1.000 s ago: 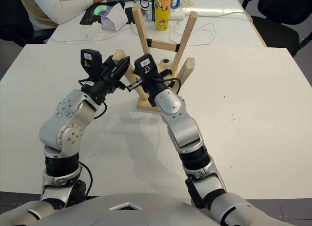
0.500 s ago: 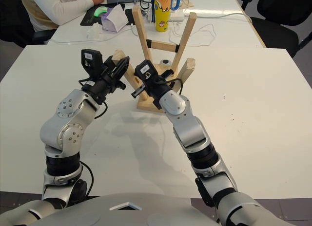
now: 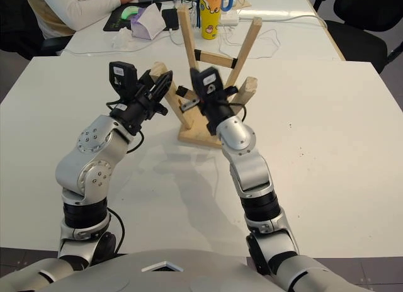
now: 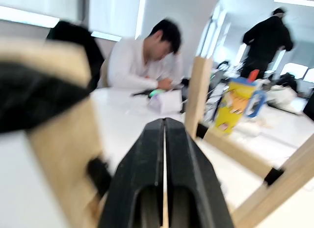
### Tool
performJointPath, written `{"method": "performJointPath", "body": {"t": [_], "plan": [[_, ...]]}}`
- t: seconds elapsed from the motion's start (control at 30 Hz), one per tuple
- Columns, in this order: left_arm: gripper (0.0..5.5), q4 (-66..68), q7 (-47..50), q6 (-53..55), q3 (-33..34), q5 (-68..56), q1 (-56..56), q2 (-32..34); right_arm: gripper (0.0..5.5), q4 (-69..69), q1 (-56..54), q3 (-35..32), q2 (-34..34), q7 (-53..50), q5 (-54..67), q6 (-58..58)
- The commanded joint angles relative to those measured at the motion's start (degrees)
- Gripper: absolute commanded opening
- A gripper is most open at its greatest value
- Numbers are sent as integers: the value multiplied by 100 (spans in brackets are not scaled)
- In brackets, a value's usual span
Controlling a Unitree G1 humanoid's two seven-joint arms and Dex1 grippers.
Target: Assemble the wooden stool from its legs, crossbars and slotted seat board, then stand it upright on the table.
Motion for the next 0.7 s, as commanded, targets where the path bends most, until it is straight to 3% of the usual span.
{"method": "performJointPath", "body": {"t": [0.03, 0.33, 0.53, 0.7], "plan": [[156, -179, 2, 8, -1, -29, -128, -54, 0, -395, -597, -394, 413, -387, 187, -93], [156, -219, 32, 63, -13, -14, -110, -87, 0, -525, -802, -252, 523, -371, 169, 231], [156, -327, 99, 110, 21, -21, -97, -121, 0, 435, 229, 1376, -604, 706, -173, 2287], [156, -373, 110, 172, 65, -64, -146, -135, 0, 1081, 490, 1319, -970, 1035, -129, 2367]]}}
